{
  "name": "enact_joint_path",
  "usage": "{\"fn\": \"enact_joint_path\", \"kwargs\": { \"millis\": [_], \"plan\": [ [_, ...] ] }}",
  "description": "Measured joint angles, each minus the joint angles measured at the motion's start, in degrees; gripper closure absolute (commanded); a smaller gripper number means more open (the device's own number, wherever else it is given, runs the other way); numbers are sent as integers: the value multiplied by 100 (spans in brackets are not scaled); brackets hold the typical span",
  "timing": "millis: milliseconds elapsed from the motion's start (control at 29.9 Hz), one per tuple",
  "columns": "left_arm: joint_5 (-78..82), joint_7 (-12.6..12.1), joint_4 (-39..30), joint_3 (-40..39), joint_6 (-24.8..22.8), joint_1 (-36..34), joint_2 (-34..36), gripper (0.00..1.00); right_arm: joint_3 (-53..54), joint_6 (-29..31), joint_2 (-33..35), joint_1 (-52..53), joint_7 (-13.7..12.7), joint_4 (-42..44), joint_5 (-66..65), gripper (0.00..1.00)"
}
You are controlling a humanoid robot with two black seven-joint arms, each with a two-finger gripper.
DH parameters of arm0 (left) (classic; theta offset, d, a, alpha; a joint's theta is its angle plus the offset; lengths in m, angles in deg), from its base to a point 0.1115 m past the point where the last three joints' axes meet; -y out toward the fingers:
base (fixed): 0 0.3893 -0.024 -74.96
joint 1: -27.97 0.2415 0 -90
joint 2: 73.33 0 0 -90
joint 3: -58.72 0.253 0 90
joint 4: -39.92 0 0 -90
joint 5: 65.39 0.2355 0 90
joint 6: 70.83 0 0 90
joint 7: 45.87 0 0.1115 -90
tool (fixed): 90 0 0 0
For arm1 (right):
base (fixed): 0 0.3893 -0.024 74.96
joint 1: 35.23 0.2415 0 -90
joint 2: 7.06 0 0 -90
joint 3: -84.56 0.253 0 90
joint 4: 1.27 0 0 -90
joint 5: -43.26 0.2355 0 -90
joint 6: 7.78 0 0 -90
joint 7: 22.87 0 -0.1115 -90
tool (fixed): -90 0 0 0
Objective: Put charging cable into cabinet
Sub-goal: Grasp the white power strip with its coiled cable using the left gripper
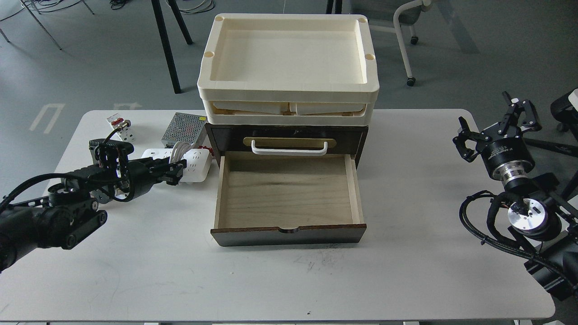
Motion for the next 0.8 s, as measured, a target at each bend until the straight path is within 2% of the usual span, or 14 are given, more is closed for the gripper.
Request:
{"fn": "enact_joint_path", "kwargs": {
  "millis": [167,401,602,803],
  "plan": [
    [-11,-2,23,2,0,-32,-2,100,0,1,0,0,0,0,0,0],
    [-29,24,22,-29,0,-114,10,100,0,2,0,0,0,-8,0,0],
    [-37,295,-61,-53,0,-261,250,100,-4,4,0,0,0,-8,0,0],
    [-38,394,-525,-67,-4,-472,798,100,-9,4,0,0,0,-8,0,0]
  ]
}}
